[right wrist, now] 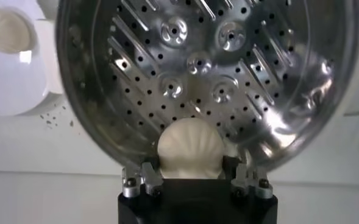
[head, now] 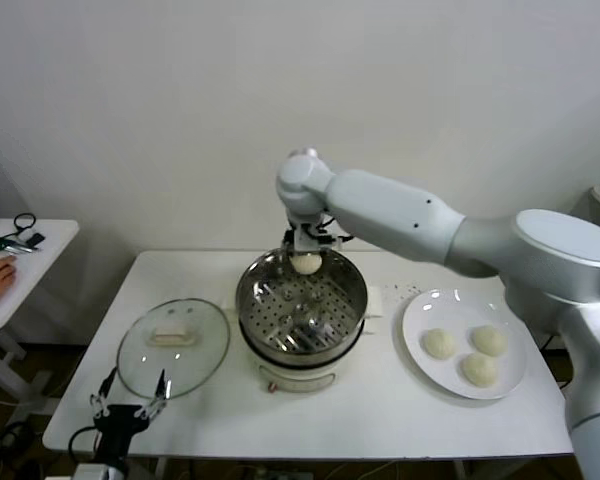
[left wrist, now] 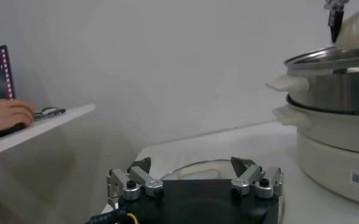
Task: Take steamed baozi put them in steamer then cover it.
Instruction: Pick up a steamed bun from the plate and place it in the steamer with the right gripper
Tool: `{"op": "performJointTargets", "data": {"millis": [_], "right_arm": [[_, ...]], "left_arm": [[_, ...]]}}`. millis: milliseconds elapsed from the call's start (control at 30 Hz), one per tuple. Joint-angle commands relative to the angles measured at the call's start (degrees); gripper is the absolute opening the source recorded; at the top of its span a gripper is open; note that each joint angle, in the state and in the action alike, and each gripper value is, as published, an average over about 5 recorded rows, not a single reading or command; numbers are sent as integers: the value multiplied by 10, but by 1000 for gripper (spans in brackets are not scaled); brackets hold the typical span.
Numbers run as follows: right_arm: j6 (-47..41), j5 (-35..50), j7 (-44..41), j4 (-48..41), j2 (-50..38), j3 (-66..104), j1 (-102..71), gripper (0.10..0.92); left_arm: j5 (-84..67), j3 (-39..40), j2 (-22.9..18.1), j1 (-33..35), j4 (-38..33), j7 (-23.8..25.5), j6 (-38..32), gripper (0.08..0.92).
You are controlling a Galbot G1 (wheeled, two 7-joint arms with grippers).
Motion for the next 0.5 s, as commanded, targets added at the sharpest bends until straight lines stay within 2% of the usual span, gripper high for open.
{"op": "performJointTargets", "data": {"millis": [33, 367, 500], "right_arm": [[16, -43, 4, -14, 24, 8, -44, 677], [25, -57, 16, -21, 25, 9, -55, 687], [29, -65, 20, -18, 23, 13, -56, 763]], "left_arm": [[-5, 2, 2, 3, 4, 0, -1, 823], [-10, 4, 1, 1, 8, 0, 0, 823], [-10, 4, 1, 1, 9, 0, -1, 823]]}}
